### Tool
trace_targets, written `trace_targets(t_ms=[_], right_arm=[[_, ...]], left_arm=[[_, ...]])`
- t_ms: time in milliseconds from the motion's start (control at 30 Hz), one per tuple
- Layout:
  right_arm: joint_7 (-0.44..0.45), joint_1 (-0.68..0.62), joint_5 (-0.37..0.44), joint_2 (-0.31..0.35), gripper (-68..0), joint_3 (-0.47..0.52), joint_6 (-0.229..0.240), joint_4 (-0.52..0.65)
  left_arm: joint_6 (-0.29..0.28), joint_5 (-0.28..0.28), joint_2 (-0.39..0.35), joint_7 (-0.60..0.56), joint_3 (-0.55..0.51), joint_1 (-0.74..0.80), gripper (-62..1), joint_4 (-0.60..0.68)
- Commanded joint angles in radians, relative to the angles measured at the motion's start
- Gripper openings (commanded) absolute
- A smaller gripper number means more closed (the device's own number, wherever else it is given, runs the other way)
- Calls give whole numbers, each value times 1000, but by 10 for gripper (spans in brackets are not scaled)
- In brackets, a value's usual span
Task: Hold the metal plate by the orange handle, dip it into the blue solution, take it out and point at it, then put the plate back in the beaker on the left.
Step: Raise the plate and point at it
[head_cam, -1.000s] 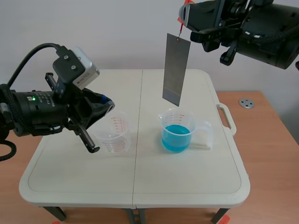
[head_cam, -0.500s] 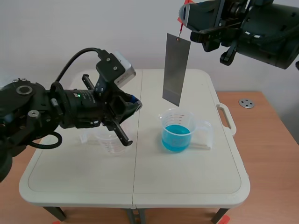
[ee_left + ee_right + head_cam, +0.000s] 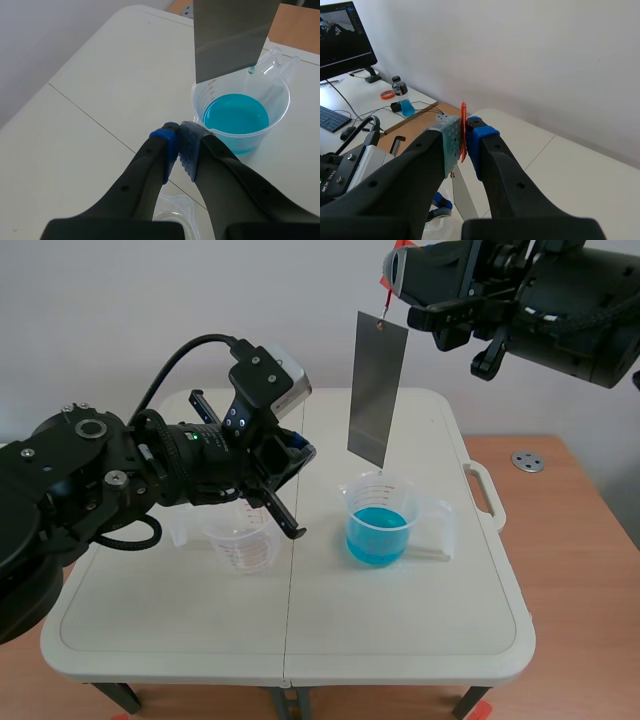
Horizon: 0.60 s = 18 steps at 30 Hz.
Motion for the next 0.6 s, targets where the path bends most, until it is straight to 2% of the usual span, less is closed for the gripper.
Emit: trace_targets(t_ms=[0, 567], right_arm=[[14, 15, 16, 5, -662, -3, 8, 26], [14, 15, 19, 5, -662, -2, 8, 26]], left_arm=[[3, 2, 5, -10, -2, -9, -584, 16], [2, 1, 5, -10, -2, -3, -584, 16]])
